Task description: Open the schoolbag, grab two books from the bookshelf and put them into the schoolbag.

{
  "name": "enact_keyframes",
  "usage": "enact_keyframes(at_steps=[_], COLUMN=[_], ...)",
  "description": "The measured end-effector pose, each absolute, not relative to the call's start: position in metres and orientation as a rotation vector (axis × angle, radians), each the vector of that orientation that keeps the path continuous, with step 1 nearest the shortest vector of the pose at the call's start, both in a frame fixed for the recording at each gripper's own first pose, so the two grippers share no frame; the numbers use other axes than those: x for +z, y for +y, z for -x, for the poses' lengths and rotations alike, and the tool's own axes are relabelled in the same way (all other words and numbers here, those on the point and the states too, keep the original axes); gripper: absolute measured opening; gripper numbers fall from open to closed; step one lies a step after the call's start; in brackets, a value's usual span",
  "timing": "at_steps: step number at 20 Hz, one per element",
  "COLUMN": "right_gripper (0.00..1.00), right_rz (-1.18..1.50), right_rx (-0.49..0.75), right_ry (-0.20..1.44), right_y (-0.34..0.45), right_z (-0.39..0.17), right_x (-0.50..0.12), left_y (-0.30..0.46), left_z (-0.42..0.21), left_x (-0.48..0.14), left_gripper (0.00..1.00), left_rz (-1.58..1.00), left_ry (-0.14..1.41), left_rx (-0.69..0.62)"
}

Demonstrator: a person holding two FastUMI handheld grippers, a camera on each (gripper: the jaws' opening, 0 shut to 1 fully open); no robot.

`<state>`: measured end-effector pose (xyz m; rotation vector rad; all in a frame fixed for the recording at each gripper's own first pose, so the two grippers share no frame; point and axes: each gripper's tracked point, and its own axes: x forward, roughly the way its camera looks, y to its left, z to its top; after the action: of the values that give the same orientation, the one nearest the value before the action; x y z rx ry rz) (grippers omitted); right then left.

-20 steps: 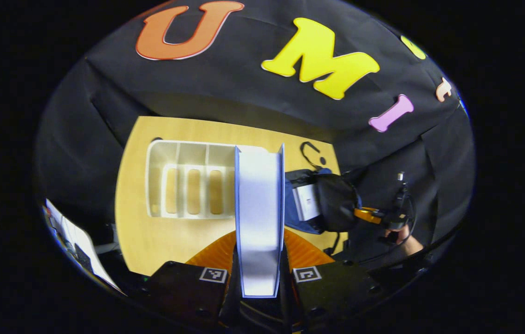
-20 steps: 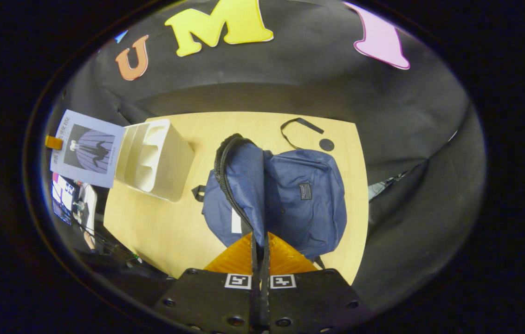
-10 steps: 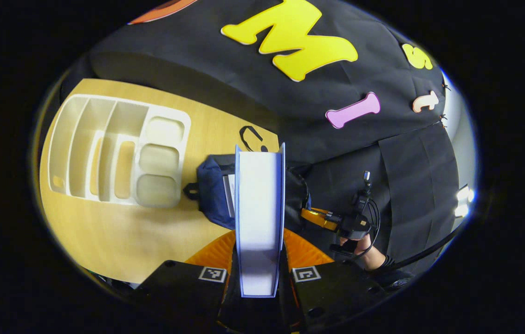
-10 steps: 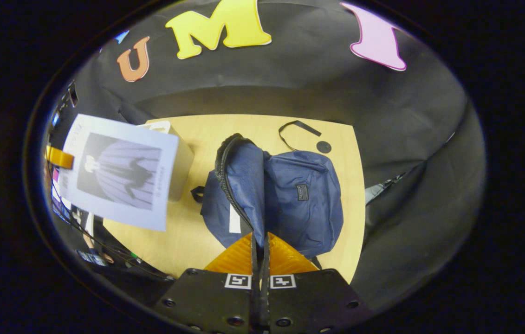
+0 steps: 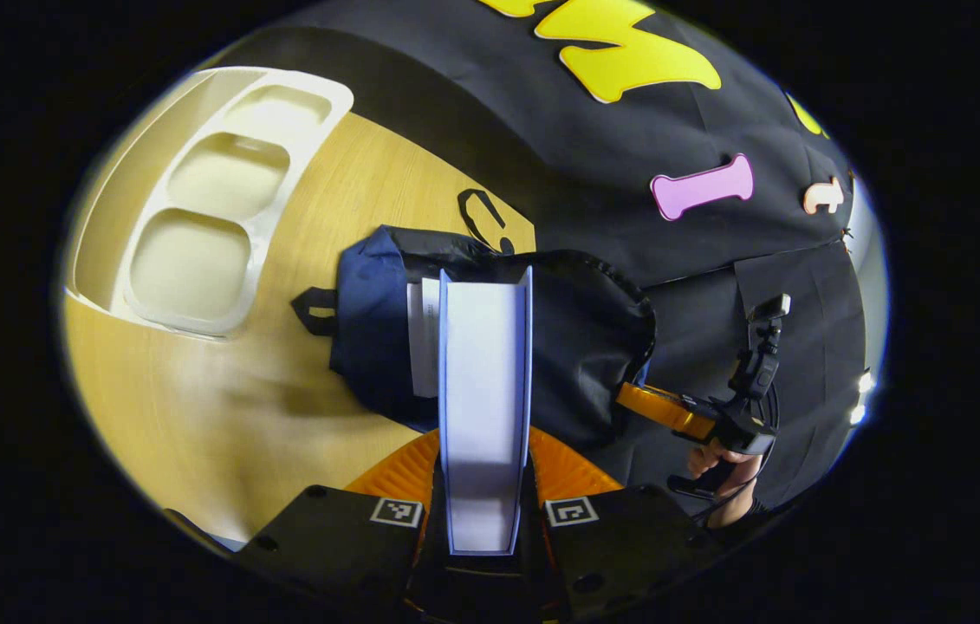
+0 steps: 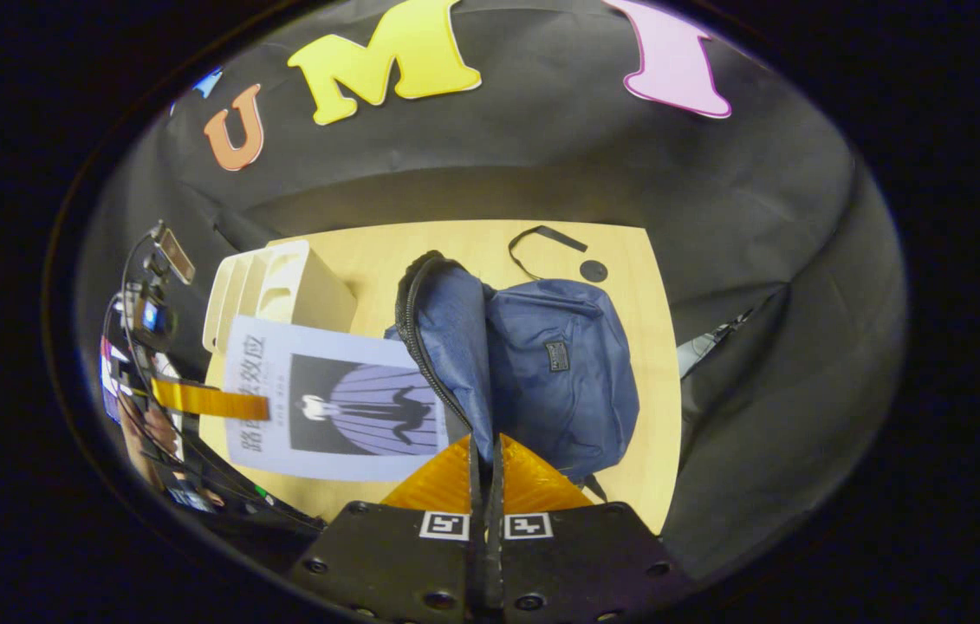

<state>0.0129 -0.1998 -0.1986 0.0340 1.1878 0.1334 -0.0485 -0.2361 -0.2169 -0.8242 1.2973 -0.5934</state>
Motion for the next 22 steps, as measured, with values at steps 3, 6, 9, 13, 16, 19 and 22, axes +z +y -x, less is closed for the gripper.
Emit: enact_keyframes(at_steps=[3,6,9,13,16,19,22], right_gripper=[0.0,0.0,0.0,0.0,0.0,0.0,0.0], right_rz=[-0.024,-0.017,-0.015,-0.015,-0.01,0.005,0.016], right_rx=[0.14,0.143,0.133,0.118,0.121,0.13,0.136], right_ry=[1.185,1.183,1.182,1.172,1.176,1.181,1.185], right_y=[-0.2,-0.201,-0.207,-0.215,-0.213,-0.211,-0.209], right_z=[-0.014,-0.013,-0.014,-0.018,-0.022,-0.025,-0.029], right_x=[-0.192,-0.186,-0.183,-0.175,-0.175,-0.173,-0.171], left_y=[-0.248,-0.256,-0.276,-0.296,-0.31,-0.327,-0.344], left_z=[0.034,0.018,0.008,-0.007,-0.015,-0.016,-0.02], left_x=[-0.238,-0.249,-0.258,-0.276,-0.288,-0.299,-0.31], left_gripper=[0.37,0.37,0.37,0.37,0.37,0.38,0.38], left_rz=[0.819,0.82,0.861,0.937,1.003,1.046,1.076], left_ry=[1.276,1.241,1.218,1.194,1.182,1.165,1.152], left_rx=[-0.585,-0.592,-0.624,-0.656,-0.659,-0.679,-0.698])
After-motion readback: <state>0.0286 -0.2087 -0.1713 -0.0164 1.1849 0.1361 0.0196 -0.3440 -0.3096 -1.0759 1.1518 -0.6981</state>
